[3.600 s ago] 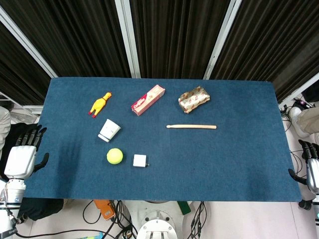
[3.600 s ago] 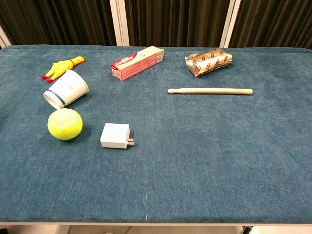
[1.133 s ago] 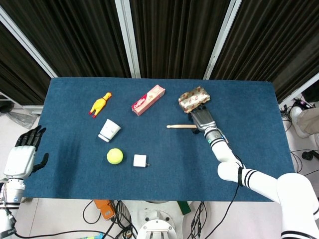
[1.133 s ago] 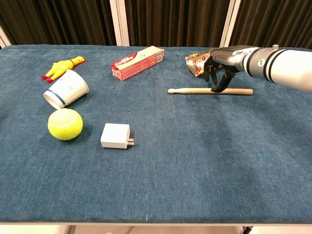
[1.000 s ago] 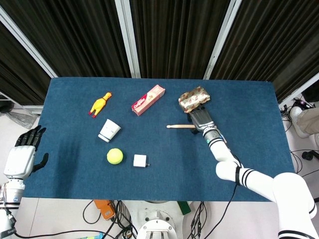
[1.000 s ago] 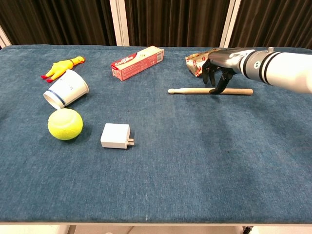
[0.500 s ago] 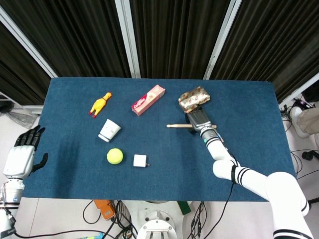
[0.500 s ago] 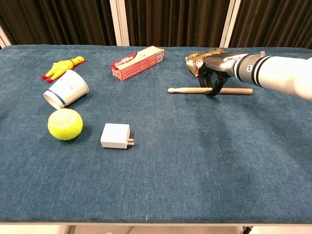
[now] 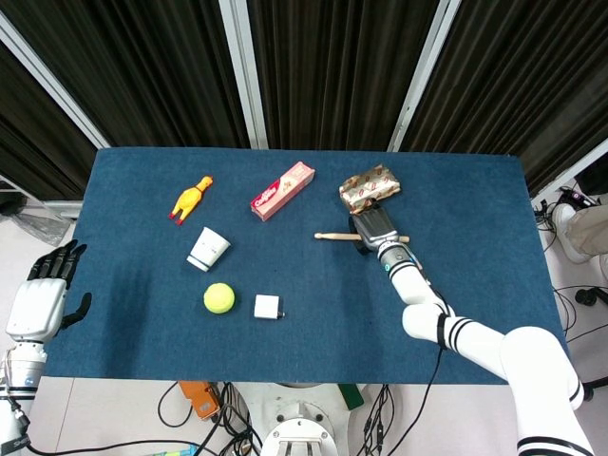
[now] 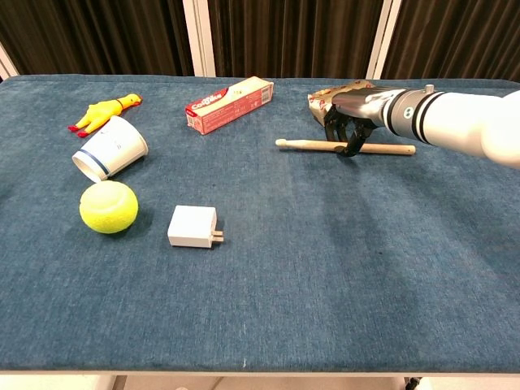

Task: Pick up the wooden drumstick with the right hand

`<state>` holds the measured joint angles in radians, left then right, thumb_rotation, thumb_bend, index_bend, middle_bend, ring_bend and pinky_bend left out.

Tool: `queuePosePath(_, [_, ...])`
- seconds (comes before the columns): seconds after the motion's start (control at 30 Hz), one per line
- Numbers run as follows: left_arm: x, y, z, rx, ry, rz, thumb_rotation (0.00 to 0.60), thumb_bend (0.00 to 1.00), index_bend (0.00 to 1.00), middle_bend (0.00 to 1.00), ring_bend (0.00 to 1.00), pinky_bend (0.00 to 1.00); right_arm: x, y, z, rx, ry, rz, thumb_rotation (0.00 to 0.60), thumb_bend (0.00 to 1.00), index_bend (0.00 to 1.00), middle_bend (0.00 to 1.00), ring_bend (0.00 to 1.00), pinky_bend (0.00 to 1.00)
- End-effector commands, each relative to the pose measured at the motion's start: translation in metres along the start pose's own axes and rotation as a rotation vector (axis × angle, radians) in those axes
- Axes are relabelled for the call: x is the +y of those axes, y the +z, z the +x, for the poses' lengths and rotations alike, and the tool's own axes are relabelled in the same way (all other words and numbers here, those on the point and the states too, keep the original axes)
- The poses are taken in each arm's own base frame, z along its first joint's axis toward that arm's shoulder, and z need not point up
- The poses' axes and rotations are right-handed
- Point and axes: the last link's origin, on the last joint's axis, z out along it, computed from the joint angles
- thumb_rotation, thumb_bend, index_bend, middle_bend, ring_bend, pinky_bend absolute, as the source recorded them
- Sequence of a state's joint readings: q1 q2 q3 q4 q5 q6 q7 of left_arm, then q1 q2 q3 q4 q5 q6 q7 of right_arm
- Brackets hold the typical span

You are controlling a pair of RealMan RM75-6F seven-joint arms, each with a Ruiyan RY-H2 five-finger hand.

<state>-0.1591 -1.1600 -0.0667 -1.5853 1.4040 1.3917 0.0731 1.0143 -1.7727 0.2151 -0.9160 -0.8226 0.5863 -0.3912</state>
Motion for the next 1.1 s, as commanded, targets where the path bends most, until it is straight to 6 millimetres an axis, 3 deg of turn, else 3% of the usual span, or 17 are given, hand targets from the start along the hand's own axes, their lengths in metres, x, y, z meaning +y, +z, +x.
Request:
queuePosePath(0.03, [0.0, 0.0, 0.0, -0.001, 0.002, 0.001, 0.6, 0.39, 0.0, 0.0, 0.07, 0.11, 0.0, 0.001, -0.001, -0.002, -0.001, -0.002, 0.6, 0.65, 0.6, 0.53, 0.3, 0.0])
queuePosePath(0.2, [0.0, 0.0, 0.001, 0.0, 0.005, -0.001, 0.6, 0.39, 0.0, 0.0, 0.07, 0.11, -0.001, 0.003, 0.004, 0.011, 0.03, -0.007, 0.6, 0.7, 0.66, 0.58, 0.34, 0.0])
queuePosePath(0.53, [0.0, 0.0, 0.001, -0.002, 0.004, 0.0, 0.6, 0.39, 0.0, 0.0, 0.07, 0.11, -0.004, 0.002, 0.032, 0.068, 0.068, 0.01, 0.6, 0.74, 0.73, 0.63, 0.38, 0.0])
queuePosePath(0.9, [-0.001, 0.001, 0.001, -0.002, -0.008, 0.011, 0.6, 0.39, 0.0, 0.0, 0.07, 0.11, -0.02, -0.002, 0.102, 0.179, 0.234, 0.066, 0.6, 0.74, 0.74, 0.63, 0.38, 0.0])
queuePosePath(1.1, [-0.002, 0.001, 0.001, -0.001, -0.016, 0.015, 0.6, 0.39, 0.0, 0.0, 0.07, 0.11, -0.029, -0.016, 0.131, 0.272, 0.345, 0.129, 0.6, 0.74, 0.73, 0.63, 0.38, 0.0])
